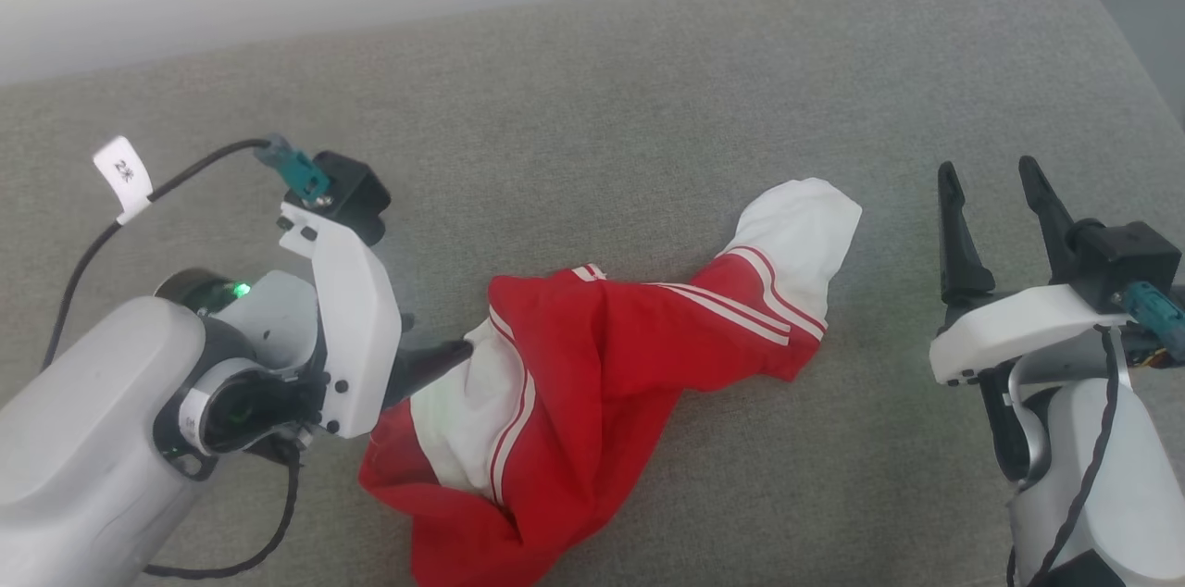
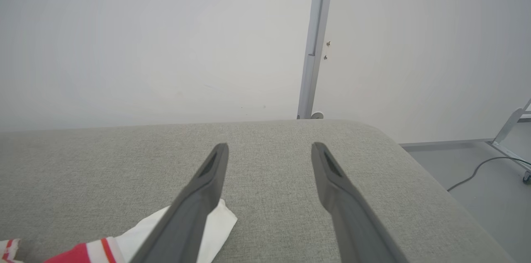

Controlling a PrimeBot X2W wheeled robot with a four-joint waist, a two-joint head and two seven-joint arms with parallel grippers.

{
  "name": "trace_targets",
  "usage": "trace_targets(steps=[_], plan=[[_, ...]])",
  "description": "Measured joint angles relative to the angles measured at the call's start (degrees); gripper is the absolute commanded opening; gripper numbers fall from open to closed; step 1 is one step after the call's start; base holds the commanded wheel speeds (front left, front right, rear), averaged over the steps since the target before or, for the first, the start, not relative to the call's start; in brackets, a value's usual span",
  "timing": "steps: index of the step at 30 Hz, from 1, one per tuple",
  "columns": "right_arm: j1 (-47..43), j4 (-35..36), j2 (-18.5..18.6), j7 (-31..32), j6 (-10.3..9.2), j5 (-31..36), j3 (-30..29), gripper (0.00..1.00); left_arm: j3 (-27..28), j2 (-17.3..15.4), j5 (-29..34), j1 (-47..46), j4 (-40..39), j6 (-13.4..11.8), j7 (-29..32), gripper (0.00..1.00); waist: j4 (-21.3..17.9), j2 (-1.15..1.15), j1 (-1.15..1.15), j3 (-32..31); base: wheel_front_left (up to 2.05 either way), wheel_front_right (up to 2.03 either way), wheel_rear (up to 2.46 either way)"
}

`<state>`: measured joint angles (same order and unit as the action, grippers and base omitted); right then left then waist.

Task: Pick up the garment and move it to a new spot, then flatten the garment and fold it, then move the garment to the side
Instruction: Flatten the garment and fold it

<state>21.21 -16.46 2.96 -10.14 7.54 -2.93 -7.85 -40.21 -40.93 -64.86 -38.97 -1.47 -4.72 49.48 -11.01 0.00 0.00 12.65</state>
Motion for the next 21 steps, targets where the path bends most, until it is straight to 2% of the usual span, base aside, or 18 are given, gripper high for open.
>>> trace_targets(steps=[8,20,21], plan=[[0.24,0.71,0.0,-0.21,0.0,-0.18,0.67,1.0,-1.88,2.08,-0.24,-0.47,7.25,0.43,2.31,1.0,-0.44,0.0,0.0,0.97,0.0,0.0,0.0],[0.53,0.97,0.01,-0.09,0.0,-0.14,0.64,1.0,-4.44,4.5,0.64,-0.59,12.65,0.99,2.9,1.0,-0.32,0.0,0.0,1.81,0.0,0.0,0.0],[0.55,0.97,0.0,-0.07,0.0,-0.13,0.65,1.0,-4.5,4.81,0.52,-0.59,13.1,1.01,2.92,0.66,-0.29,0.0,0.0,1.89,0.0,0.0,0.0]])
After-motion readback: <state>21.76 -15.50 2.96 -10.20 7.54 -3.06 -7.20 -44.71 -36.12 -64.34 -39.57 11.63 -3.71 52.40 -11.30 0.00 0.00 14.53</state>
